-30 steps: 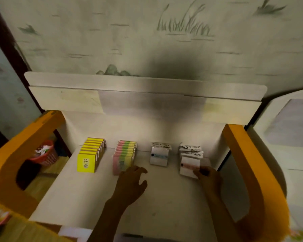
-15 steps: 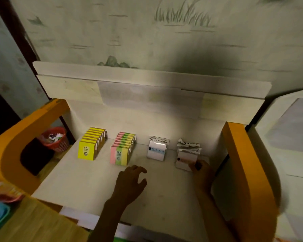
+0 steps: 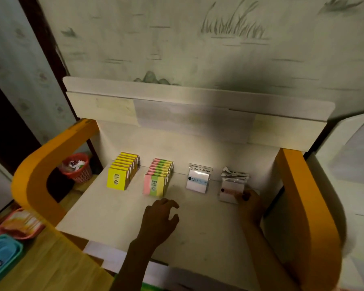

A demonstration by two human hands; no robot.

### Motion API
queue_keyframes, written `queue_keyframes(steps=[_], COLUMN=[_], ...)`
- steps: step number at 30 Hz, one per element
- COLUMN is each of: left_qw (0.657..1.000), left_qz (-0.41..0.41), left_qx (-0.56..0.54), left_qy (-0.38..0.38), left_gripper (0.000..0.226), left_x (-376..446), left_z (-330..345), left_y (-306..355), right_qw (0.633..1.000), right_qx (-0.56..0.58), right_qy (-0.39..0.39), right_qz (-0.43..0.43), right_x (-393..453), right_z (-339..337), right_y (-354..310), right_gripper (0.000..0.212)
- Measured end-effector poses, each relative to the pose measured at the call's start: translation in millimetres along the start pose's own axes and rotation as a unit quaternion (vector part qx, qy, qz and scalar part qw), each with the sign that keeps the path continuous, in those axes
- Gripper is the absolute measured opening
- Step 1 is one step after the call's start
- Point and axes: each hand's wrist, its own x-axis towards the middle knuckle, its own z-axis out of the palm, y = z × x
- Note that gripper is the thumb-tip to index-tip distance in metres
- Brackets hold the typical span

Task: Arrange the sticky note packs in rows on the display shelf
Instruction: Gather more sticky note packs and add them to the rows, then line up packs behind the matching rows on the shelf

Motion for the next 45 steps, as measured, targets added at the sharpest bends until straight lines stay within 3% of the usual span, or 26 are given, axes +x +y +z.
queue_keyframes(steps=[9, 14, 19, 27, 34, 45], left_qw=[1.000, 0.996, 0.994, 0.980, 0.962, 0.936], left_qz=[0.010, 0.027, 0.065, 0.140, 0.220, 0.288], left_qx=[-0.022, -0.067, -0.079, -0.140, -0.160, -0.158], left_qy=[0.008, 0.055, 0.047, 0.012, -0.037, -0.127], left_gripper=[0.027, 0.018, 0.030, 0.042, 0.043, 0.042], left_x=[-12, -17, -35, -93, -132, -171], left_z=[-17, -33, -50, -66, -53, -1], left_y=[0, 10, 23, 54, 122, 277], right_qw=[0.997, 0.990, 0.977, 0.972, 0.981, 0.979], right_qx=[-0.058, -0.108, -0.135, -0.168, -0.168, -0.199], right_qy=[0.017, -0.040, -0.102, -0.095, -0.046, 0.040], right_qz=[-0.046, -0.086, -0.128, -0.132, -0.089, -0.038], right_x=[-22, -60, -117, -220, -267, -258], right_z=[-12, -20, -34, -106, -193, -335], right_y=[-21, -41, -63, -82, -53, 34], right_gripper=[0.021, 0.026, 0.031, 0.039, 0.036, 0.033])
